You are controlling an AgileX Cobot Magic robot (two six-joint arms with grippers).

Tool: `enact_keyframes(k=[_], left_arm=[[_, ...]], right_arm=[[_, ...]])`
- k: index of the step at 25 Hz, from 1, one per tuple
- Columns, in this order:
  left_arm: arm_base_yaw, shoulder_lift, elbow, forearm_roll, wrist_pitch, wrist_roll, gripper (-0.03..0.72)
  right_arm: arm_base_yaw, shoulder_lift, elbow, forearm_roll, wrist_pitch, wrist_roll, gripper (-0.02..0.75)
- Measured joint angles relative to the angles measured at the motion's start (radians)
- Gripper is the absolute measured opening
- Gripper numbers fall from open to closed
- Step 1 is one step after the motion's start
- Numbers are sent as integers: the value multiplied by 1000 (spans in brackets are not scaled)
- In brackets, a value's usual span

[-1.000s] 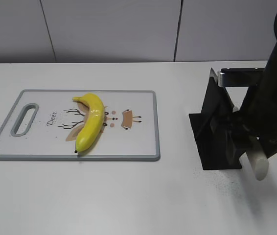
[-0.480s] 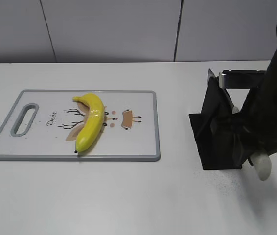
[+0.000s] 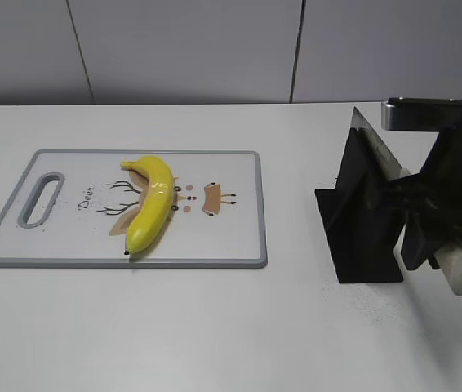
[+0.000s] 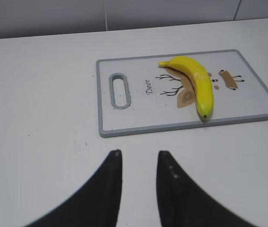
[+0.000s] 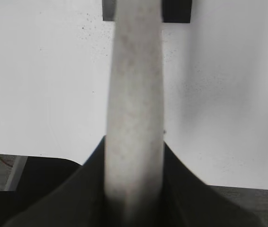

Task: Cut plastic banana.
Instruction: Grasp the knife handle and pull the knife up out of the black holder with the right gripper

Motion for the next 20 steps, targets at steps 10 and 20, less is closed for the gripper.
enact_keyframes(k=[10,20], left_arm=[[0,0,0,0,0,0,240],[0,0,0,0,0,0,371]], right_arm=[[0,-21,-140,-65,119,1,185],[0,-29,-298,-66,140,-10,185]])
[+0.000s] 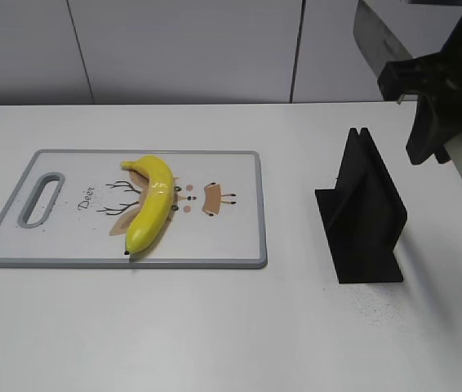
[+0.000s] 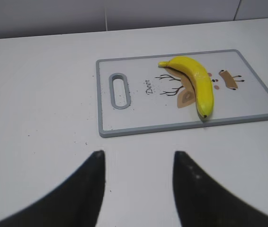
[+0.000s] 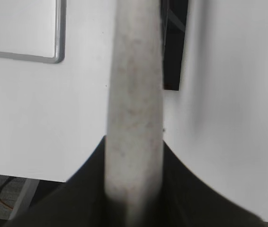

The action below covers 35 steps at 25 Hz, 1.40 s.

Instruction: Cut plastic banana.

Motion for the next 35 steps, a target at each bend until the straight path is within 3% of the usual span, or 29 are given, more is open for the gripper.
enact_keyframes(k=[3,5,18,22,29,35], left_arm=[[0,0,0,0,0,0,597],[0,0,0,-1,-1,0,651],[-6,133,-66,0,-79,36,635],[-55,202,-100,-1,-109,71,627],[-207,362,-164,15,-98,134,617],[-229,572,-273,27,-94,245,612]], right_arm=[[0,0,-29,7,1,-40,185],[0,0,-42,18,2,-83,185],[0,0,-121,61,5,-466,185],[0,7,-121,61,5,-573,185],[0,80,-129,67,5,-738,185],[0,155,-228,83,6,-878,185]])
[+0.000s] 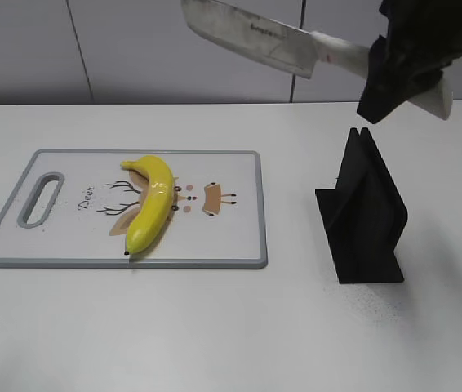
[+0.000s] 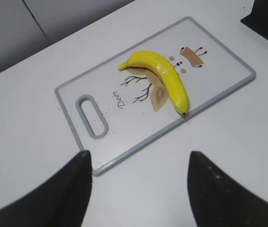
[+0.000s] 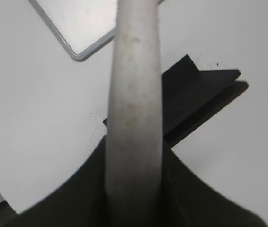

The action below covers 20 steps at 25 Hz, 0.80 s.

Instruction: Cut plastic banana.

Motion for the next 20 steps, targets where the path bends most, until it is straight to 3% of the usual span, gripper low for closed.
enact_keyframes(k=[6,13,20], left_arm=[[0,208,-175,-17,-12,180,600],[-6,384,-320,-32,15,551,588],[-28,586,-364,-106,-17,684,575]], right_arm=[[0,90,-137,33,0,-156,185],[5,180,-171,81,-1,-359,185],[6,257,-175,125,-3,-527,185]])
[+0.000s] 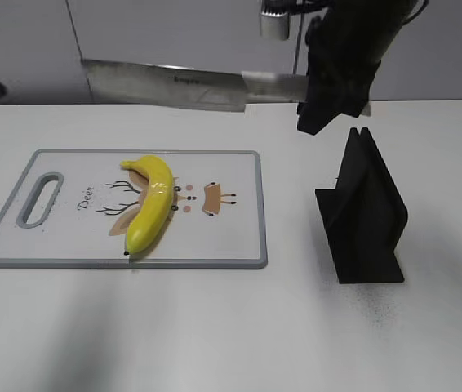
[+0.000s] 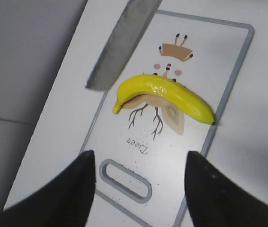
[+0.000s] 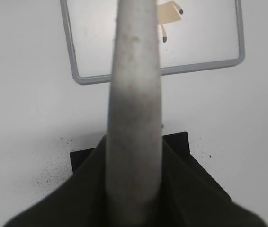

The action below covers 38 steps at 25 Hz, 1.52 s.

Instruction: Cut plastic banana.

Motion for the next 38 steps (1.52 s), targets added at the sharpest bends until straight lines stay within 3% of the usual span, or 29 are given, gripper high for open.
enact_keyframes(k=[4,11,18,21,25,27,35,38], left_arm=[[-50,118,-53,2,-31,41,575],[-58,329,-207,4,-16,45,568],[-58,409,-236,34,-44,46,490],[-57,424,-236,41,-80,47,408],[-57,434,-236,43,-110,48,163],[-57,436,-236,43,-117,48,99],[-57,426,-236,45,-81,48,16],[-57,382,-236,45,-30,48,20]], right_arm=[[10,55,-25,7,-1,-48,185],[49,142,-159,15,-2,-57,185],[50,175,-263,40,-13,-85,185],[50,175,-265,46,-28,-87,185],[50,175,-265,46,-28,-90,185],[50,175,-265,48,-28,-93,185],[50,181,-265,51,-28,-94,185],[50,183,-265,51,-28,-88,185]])
